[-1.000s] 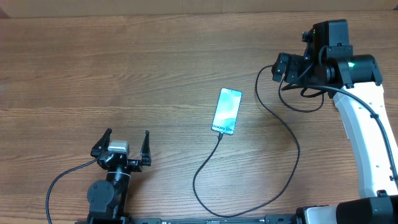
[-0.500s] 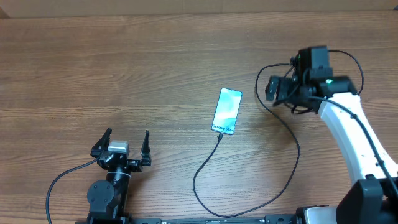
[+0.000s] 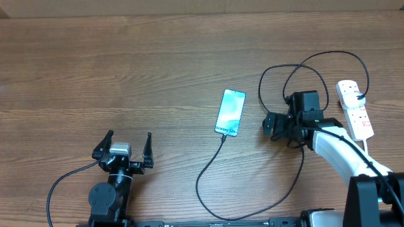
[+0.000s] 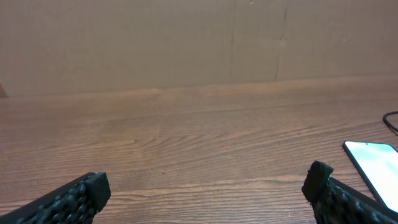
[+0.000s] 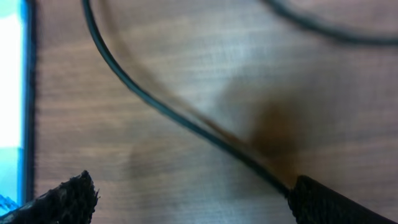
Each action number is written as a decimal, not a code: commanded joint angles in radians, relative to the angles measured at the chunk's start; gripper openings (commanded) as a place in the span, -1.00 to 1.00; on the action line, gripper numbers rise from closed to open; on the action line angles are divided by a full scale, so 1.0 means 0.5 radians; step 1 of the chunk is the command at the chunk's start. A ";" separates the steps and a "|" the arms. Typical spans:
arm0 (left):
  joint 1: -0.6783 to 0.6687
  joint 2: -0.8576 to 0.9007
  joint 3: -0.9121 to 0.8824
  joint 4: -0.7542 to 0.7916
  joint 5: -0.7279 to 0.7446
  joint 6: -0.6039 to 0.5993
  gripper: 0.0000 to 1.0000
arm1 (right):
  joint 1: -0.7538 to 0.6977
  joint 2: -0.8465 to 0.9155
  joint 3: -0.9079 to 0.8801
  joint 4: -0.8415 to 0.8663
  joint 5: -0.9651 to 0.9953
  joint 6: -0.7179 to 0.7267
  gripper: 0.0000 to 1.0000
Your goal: Plug charger to phone and switch on socket
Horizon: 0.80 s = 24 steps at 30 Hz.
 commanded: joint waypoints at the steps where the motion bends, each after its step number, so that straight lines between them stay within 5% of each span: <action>1: 0.011 -0.024 -0.007 -0.003 -0.027 0.045 0.99 | 0.006 -0.110 0.007 0.159 -0.026 0.014 1.00; 24: 0.011 -0.024 -0.006 -0.003 -0.028 0.045 0.99 | 0.005 -0.586 -1.048 1.363 -0.074 0.014 1.00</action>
